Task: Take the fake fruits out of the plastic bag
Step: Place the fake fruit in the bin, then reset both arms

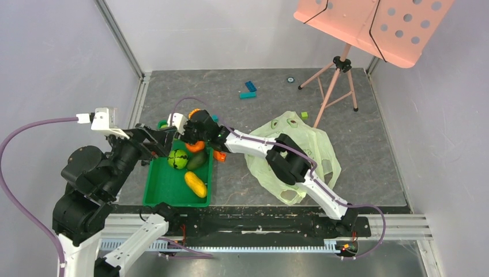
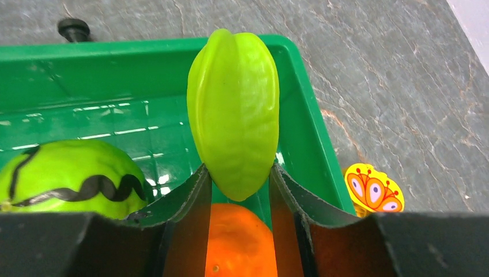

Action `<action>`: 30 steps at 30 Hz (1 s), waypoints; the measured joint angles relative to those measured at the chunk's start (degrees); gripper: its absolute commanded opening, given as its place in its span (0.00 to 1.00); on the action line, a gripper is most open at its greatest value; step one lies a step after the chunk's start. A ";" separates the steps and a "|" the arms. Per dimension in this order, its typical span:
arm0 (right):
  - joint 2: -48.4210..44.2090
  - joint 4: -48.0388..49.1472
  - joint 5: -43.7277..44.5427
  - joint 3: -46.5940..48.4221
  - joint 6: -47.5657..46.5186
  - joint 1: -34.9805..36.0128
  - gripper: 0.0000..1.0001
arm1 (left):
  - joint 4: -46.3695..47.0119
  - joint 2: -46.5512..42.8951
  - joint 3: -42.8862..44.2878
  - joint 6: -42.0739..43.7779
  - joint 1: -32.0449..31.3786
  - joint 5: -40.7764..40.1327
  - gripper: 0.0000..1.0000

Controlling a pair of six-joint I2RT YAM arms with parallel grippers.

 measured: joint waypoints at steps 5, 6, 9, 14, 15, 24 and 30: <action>0.44 -1.38 1.99 0.00 -2.40 -0.02 0.52 | -0.07 -0.02 -0.33 1.31 0.00 0.72 1.00; 0.50 -1.66 2.19 0.00 -2.71 -0.02 0.55 | -0.09 -0.07 -0.46 1.42 0.00 0.74 1.00; 0.57 -2.03 2.62 0.00 -3.43 0.00 0.70 | -0.11 -0.28 -0.90 1.62 0.00 0.72 1.00; 0.57 -1.55 2.99 -0.20 -3.96 0.04 0.87 | -0.20 -1.18 -1.70 1.64 0.00 0.72 1.00; 0.50 -1.27 2.99 -0.48 -4.00 0.04 0.89 | -0.31 -1.31 -1.75 1.64 0.00 0.72 1.00; -12.79 1.20 2.08 -16.39 -1.20 0.04 0.98 | -0.61 -1.55 -2.27 1.64 0.00 0.72 1.00; -27.98 2.80 2.16 -23.47 6.84 -0.63 0.98 | -0.68 -2.12 -5.51 1.62 0.00 0.76 1.00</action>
